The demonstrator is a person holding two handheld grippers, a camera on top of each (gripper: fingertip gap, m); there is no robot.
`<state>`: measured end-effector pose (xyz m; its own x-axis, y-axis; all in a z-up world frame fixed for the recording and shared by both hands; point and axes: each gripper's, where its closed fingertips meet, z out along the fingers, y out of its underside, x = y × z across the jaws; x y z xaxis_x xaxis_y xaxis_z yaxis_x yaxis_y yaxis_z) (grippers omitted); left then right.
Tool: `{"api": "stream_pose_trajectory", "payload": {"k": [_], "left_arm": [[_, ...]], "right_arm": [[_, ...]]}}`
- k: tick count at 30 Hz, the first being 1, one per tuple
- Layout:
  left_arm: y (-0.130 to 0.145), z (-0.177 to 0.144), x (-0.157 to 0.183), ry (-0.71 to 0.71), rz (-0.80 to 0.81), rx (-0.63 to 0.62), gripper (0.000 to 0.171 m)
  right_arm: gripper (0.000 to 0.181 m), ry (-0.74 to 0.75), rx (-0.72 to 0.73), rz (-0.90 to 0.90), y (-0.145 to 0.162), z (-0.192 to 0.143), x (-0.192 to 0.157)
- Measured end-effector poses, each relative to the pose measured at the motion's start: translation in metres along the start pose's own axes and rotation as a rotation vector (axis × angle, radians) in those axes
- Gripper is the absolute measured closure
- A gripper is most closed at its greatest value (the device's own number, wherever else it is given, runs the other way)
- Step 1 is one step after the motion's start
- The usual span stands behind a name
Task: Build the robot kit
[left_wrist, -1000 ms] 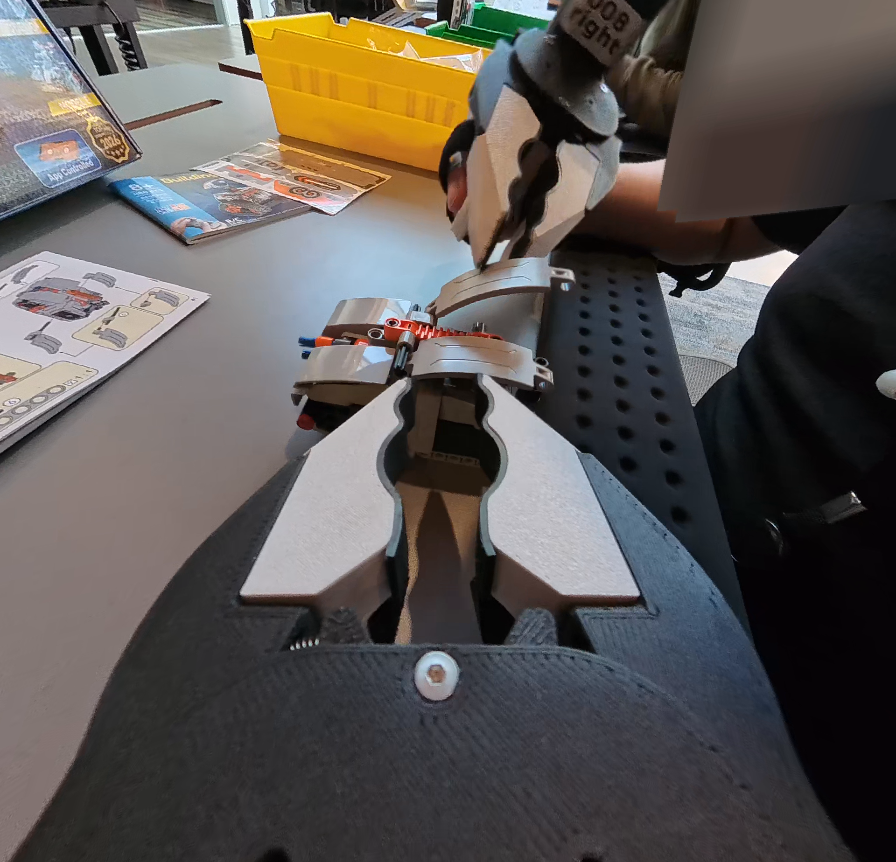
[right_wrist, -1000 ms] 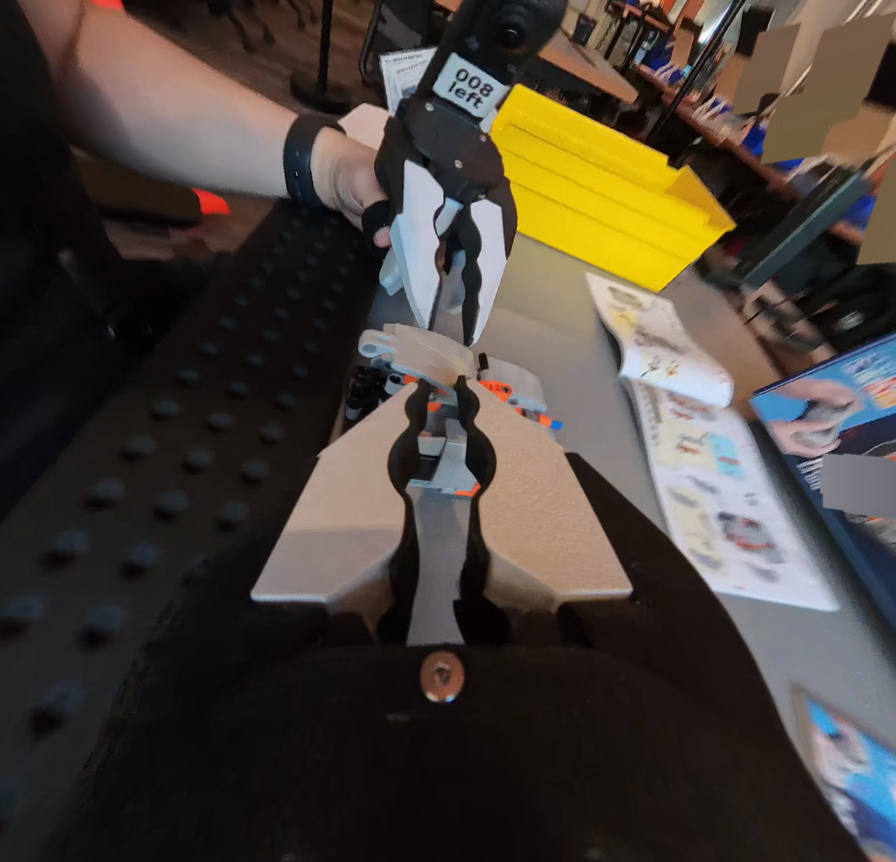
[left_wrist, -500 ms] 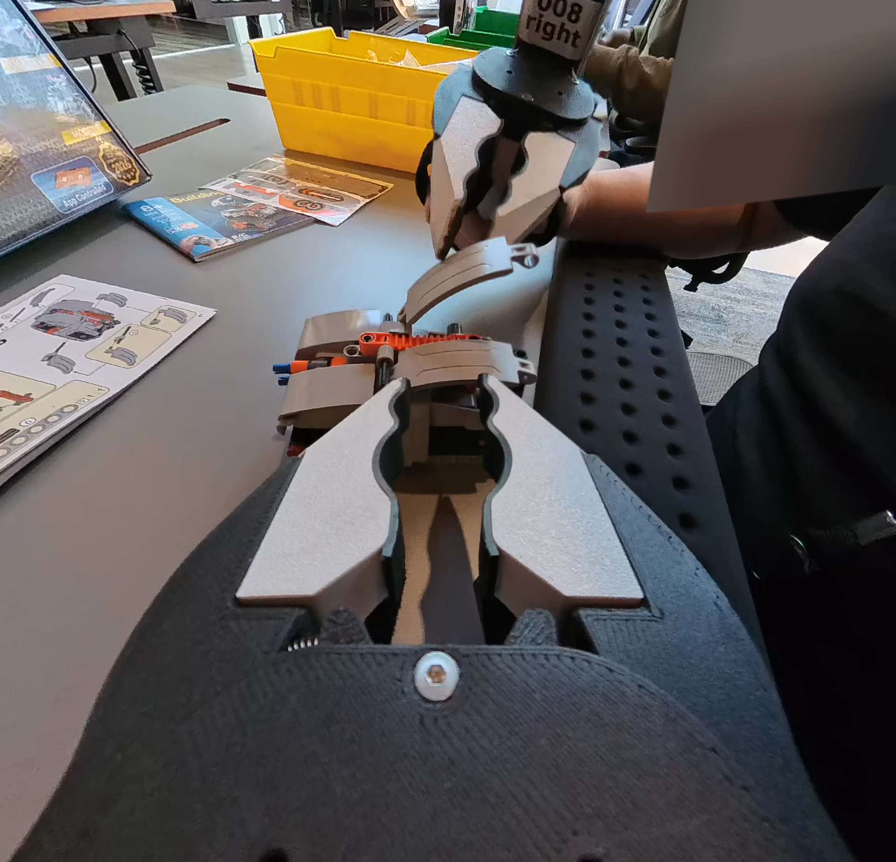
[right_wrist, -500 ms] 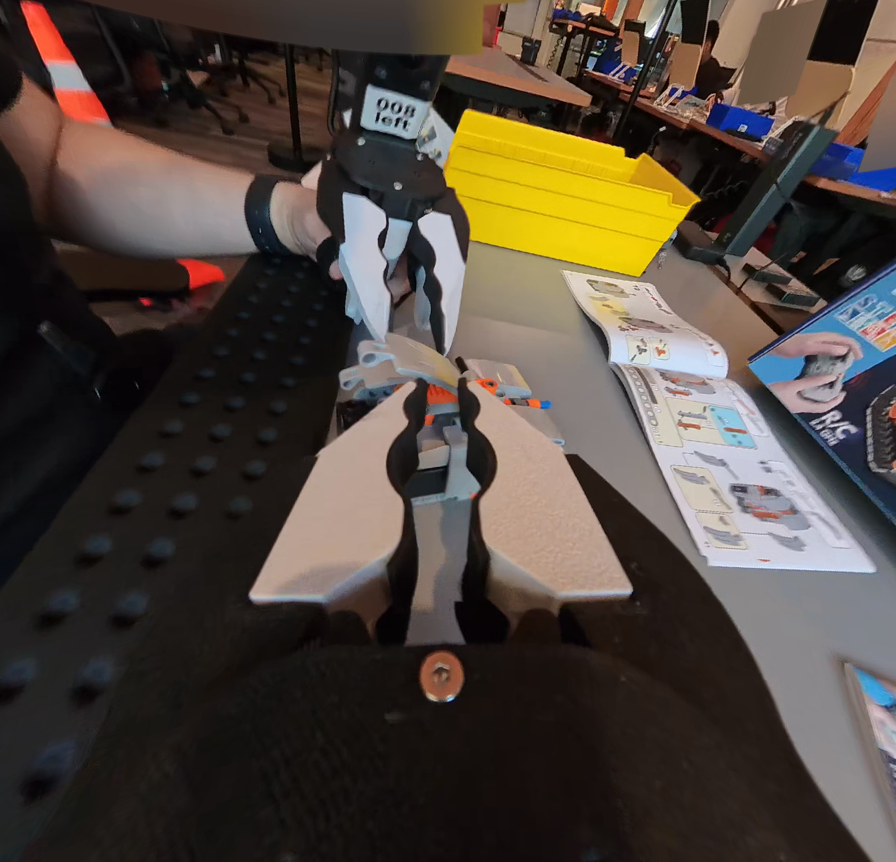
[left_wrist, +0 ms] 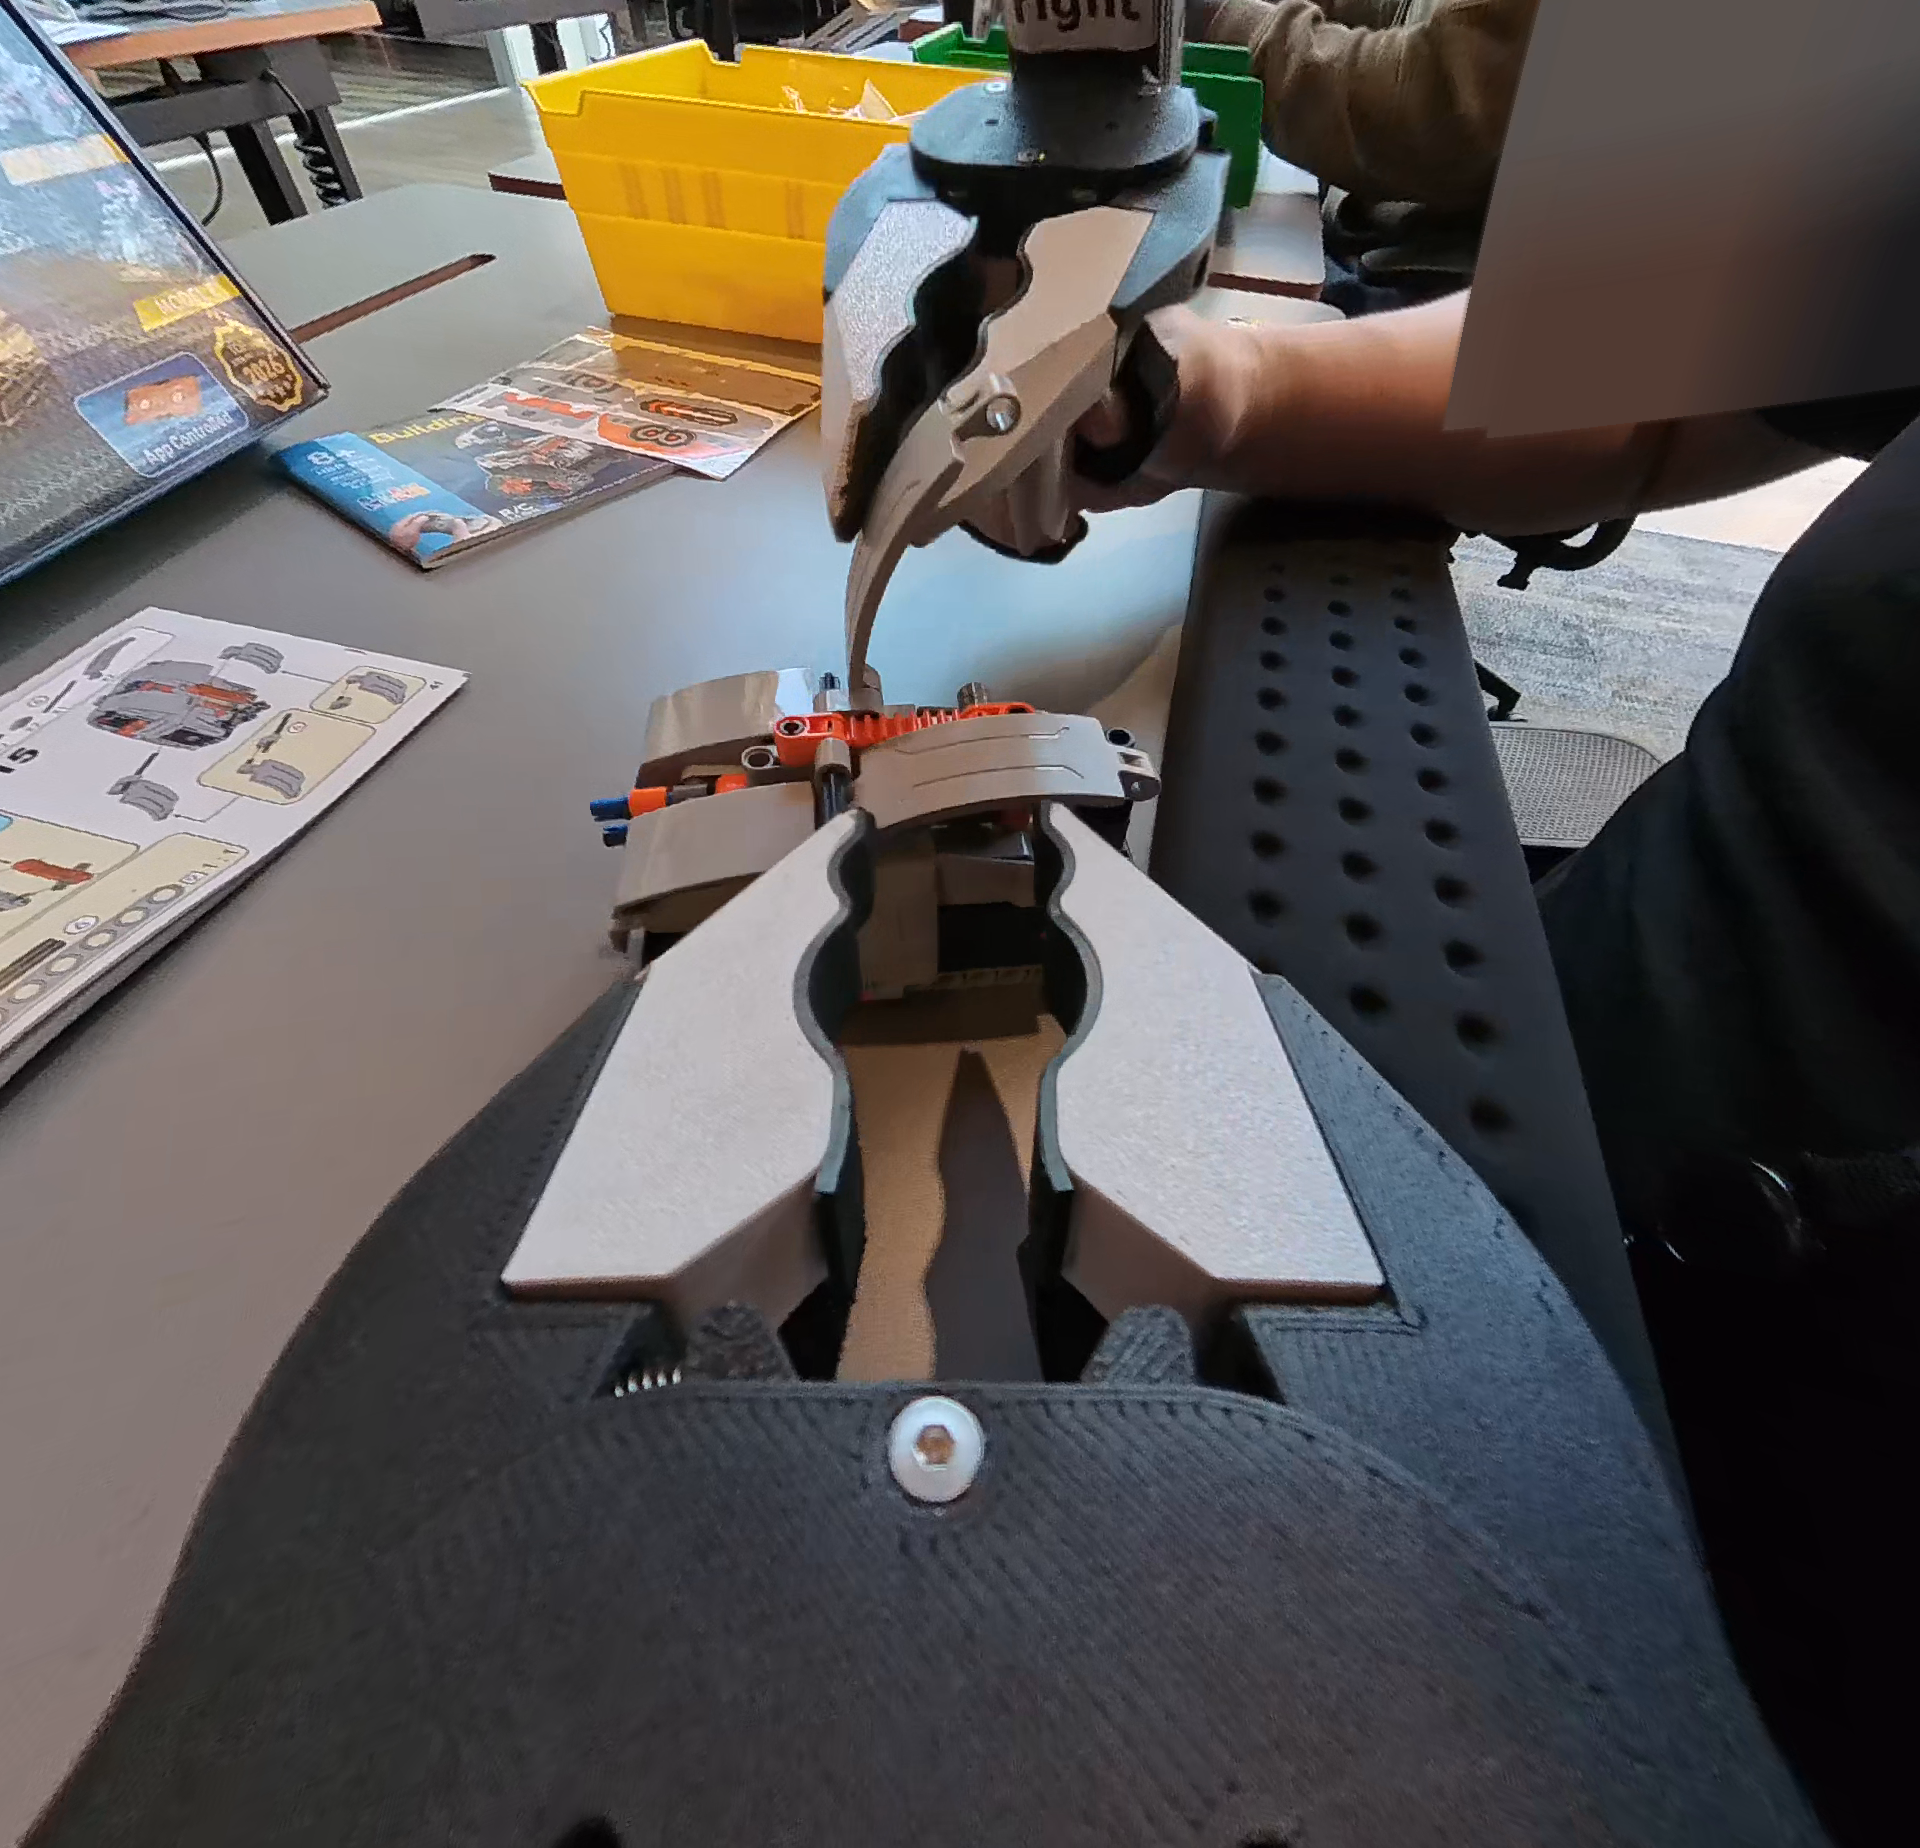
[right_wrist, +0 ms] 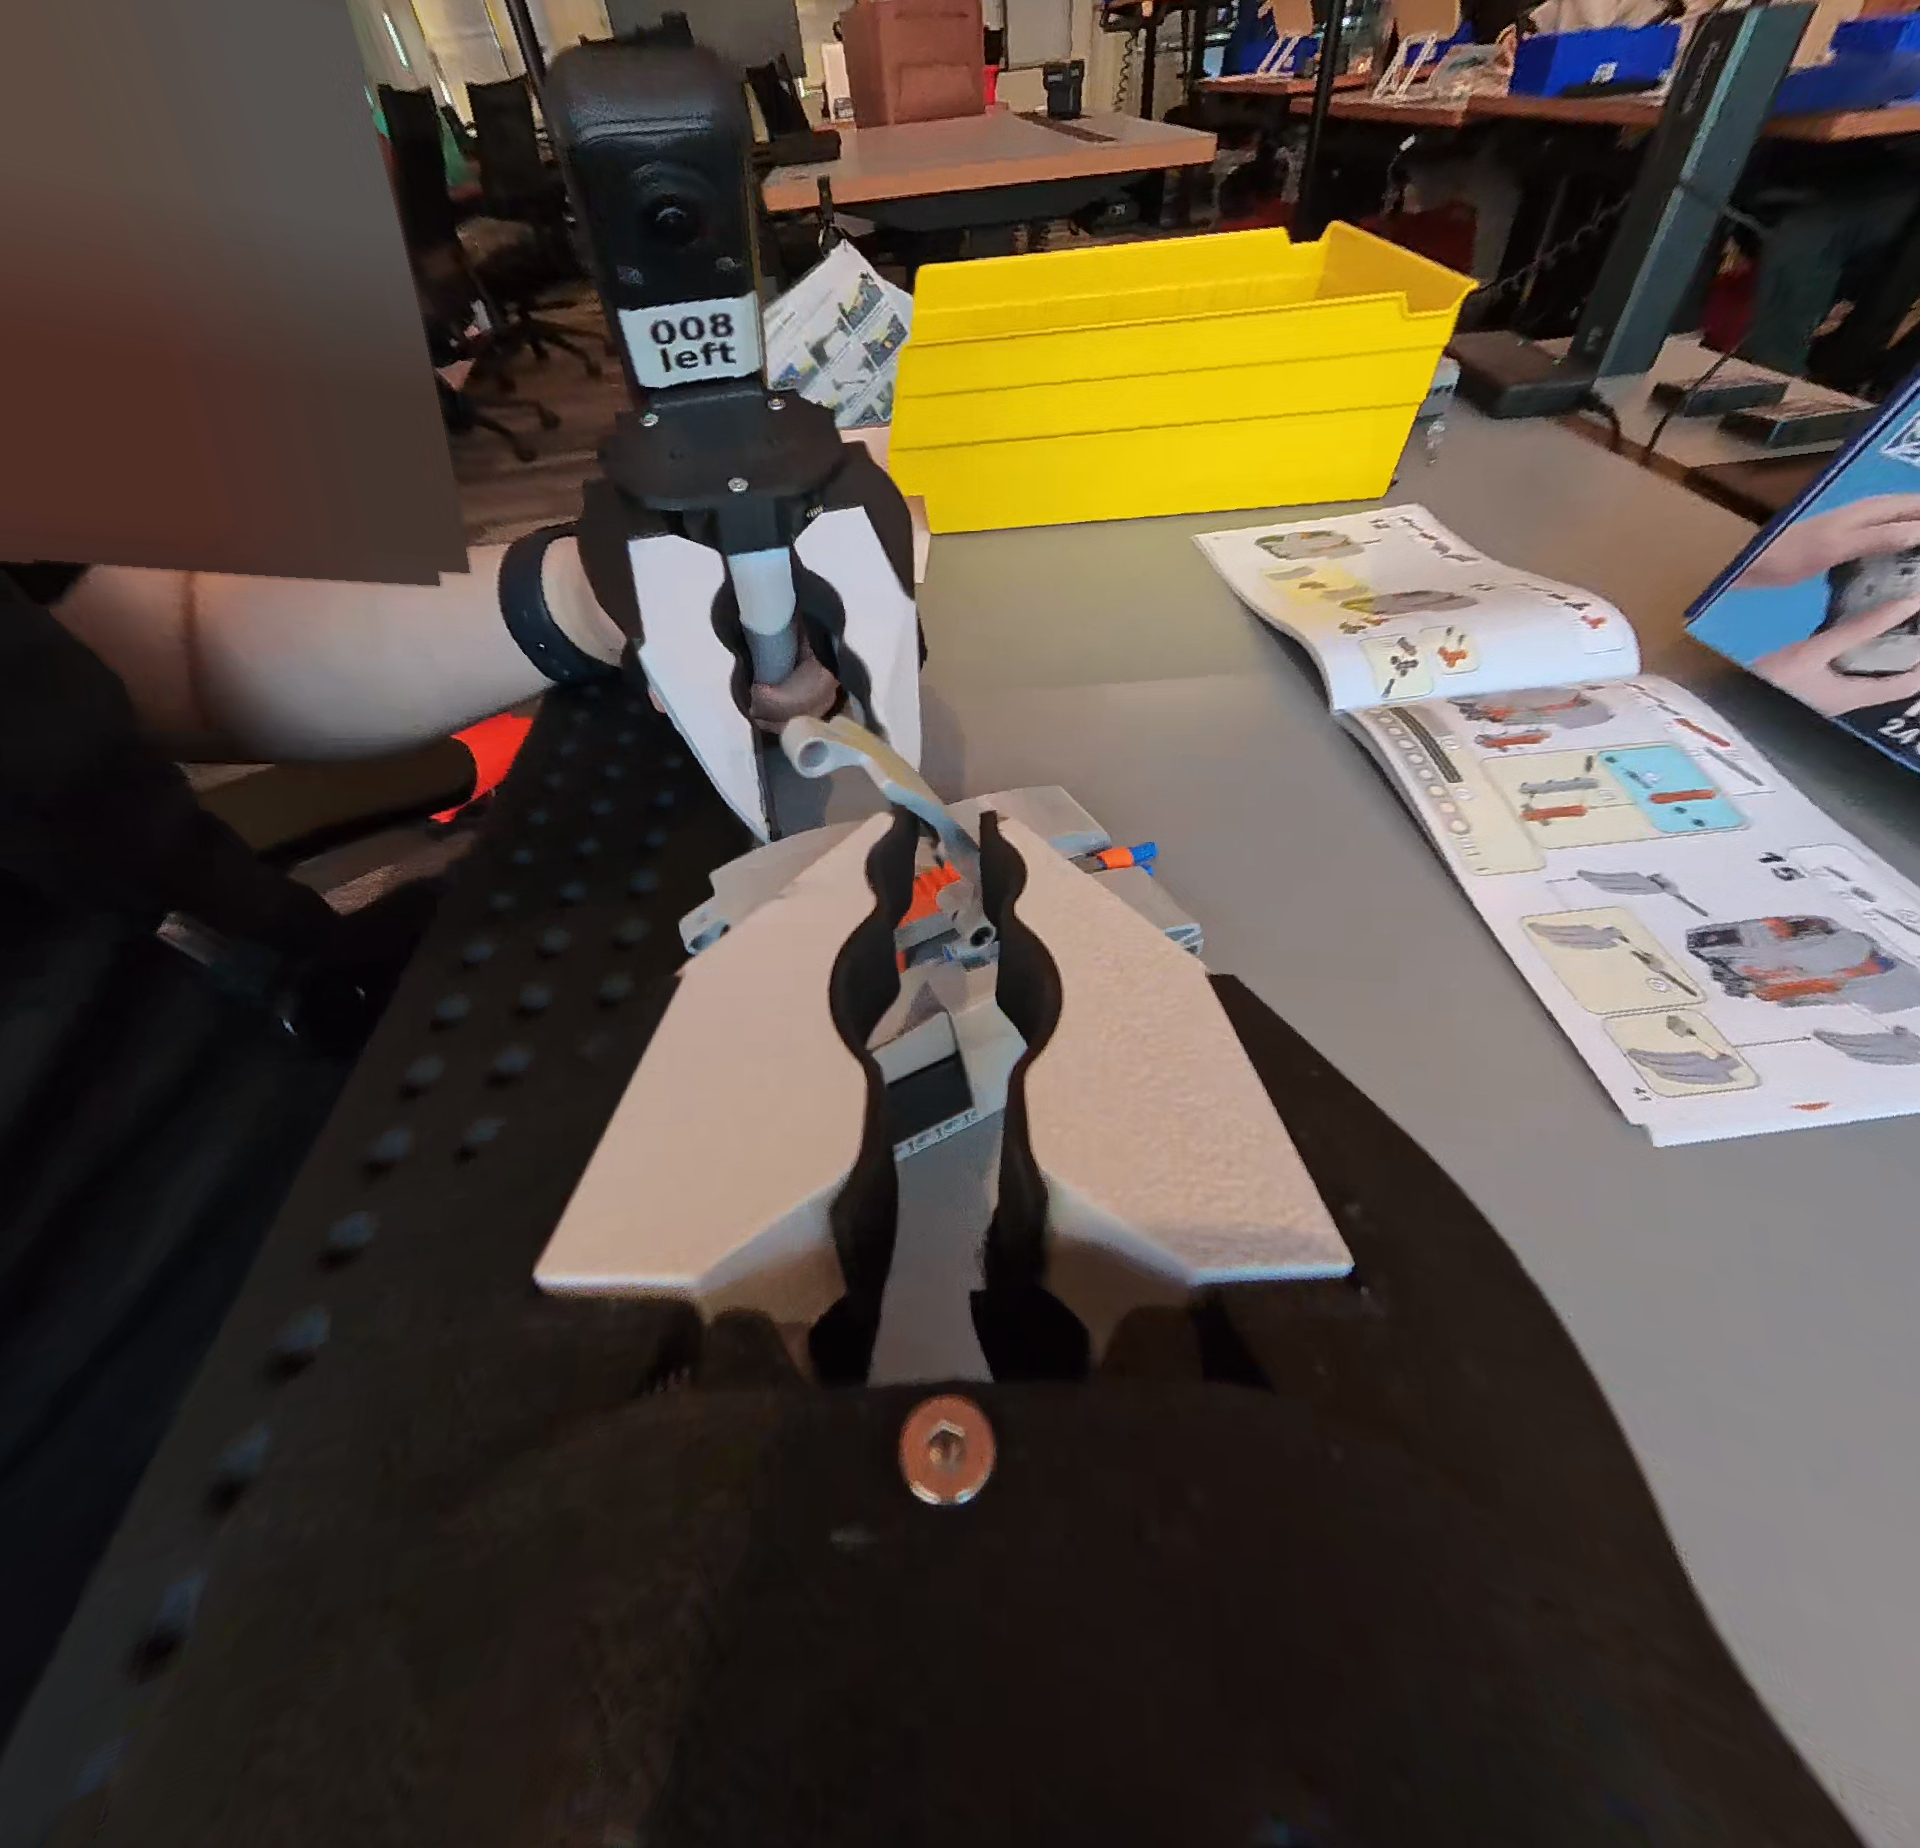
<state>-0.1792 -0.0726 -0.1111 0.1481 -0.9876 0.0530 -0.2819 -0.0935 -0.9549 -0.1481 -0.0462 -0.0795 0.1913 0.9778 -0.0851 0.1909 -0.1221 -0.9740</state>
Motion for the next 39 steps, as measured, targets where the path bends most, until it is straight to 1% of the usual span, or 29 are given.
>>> {"api": "stream_pose_trajectory", "payload": {"k": [2,3,4,5,6,7,9,12,13,14,16,18,25,29,32,34,36,39], "left_arm": [[-0.005,-0.003,-0.003,-0.008,-0.028,0.03,0.14],[-0.01,-0.005,-0.005,-0.006,-0.053,0.056,0.138],[-0.015,-0.007,-0.007,-0.004,-0.08,0.085,0.137],[-0.02,-0.008,-0.01,-0.006,-0.106,0.111,0.135],[-0.023,-0.008,-0.015,-0.017,-0.13,0.125,0.134],[-0.023,-0.007,-0.018,-0.024,-0.15,0.122,0.133],[-0.017,0.001,-0.021,-0.019,-0.172,0.078,0.131],[-0.005,0.012,-0.019,-0.013,-0.143,-0.009,0.133],[-0.004,0.013,-0.018,-0.016,-0.131,-0.011,0.133],[-0.005,0.014,-0.017,-0.014,-0.124,-0.009,0.138],[-0.004,0.015,-0.016,0.003,-0.14,-0.008,0.141],[-0.004,0.016,-0.014,0.025,-0.167,-0.002,0.144],[-0.004,0.017,-0.015,0.023,-0.18,0.005,0.147],[-0.004,0.017,-0.014,0.023,-0.182,0.008,0.147],[-0.004,0.017,-0.014,0.014,-0.182,0.01,0.147],[-0.004,0.017,-0.014,0.01,-0.187,0.013,0.147],[-0.003,0.016,-0.015,0.009,-0.191,0.014,0.147],[-0.003,0.015,-0.015,0.011,-0.2,0.015,0.148]], "right_arm": [[0.164,-0.023,-0.023,-0.011,0.001,0.002,-0.003],[0.154,-0.049,-0.037,-0.019,0.002,0.004,-0.007],[0.154,-0.06,-0.044,-0.018,0.002,0.006,-0.009],[0.158,-0.054,-0.044,-0.019,0.002,0.008,-0.009],[0.168,-0.031,-0.054,-0.032,0.002,0.009,-0.006],[0.17,-0.029,-0.067,-0.054,0.002,0.01,-0.006],[0.174,-0.005,-0.087,-0.099,0.004,0.01,-0.005],[0.178,0.028,-0.106,-0.183,0.006,0.007,-0.002],[0.18,0.035,-0.107,-0.224,0.006,0.006,-0.003],[0.18,0.041,-0.108,-0.28,0.007,0.004,-0.004],[0.181,0.057,-0.108,-0.388,0.007,0.002,-0.008],[0.181,0.067,-0.104,-0.434,0.007,0.001,-0.011],[0.181,0.074,-0.106,-0.529,0.008,0.0,-0.016],[0.18,0.063,-0.098,-0.522,0.008,-0.001,-0.018],[0.172,0.019,-0.127,-0.573,0.014,-0.002,-0.032],[0.168,0.02,-0.143,-0.627,0.02,-0.001,-0.04],[0.166,0.027,-0.158,-0.674,0.023,0.0,-0.042],[0.165,0.033,-0.169,-0.681,0.023,0.0,-0.043]]}}
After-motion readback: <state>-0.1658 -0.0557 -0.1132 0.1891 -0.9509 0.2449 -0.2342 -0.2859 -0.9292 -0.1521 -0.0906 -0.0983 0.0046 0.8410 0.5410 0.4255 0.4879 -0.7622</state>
